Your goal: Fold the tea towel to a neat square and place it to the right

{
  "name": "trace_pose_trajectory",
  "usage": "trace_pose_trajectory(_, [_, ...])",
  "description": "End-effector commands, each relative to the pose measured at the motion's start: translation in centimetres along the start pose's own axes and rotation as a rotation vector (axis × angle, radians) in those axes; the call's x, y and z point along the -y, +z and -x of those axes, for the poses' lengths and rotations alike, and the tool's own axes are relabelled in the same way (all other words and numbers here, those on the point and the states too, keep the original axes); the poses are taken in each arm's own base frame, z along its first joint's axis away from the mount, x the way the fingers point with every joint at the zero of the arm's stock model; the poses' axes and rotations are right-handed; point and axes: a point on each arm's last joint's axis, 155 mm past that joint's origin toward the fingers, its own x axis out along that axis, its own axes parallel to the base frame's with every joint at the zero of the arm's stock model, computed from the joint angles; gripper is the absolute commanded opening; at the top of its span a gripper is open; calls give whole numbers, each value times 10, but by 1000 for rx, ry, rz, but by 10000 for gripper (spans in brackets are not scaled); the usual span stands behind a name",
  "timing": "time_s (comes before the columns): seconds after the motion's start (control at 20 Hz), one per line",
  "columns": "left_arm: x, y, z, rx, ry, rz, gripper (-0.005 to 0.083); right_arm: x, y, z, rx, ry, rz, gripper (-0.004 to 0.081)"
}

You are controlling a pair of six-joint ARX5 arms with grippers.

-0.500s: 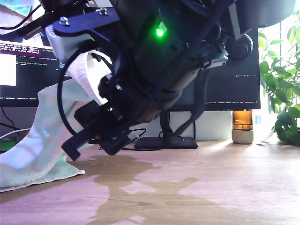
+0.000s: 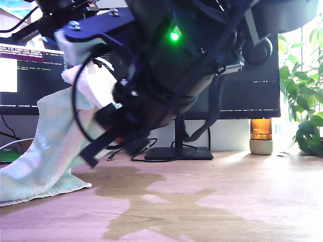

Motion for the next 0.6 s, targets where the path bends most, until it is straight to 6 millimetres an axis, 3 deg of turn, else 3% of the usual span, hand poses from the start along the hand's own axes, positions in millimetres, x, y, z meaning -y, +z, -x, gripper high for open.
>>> trace_pose_trajectory(0.0, [2,1,0,6,-7,-11,-19,6,19,0,42,-14,-17,-11])
trace_pose_trajectory(0.15, [-3,1,1,1,6,-29,-19,6,20,-1,20,-3,-1,-11])
trace_pose_trajectory(0.4, [-25,4,3,6,75,-59,-18,-4,-4,3,-85,54,88,-11])
trace_pose_trajectory(0.55, [-31,0,4,-14,87,-118,-8,-5,-7,9,-103,85,135,-11])
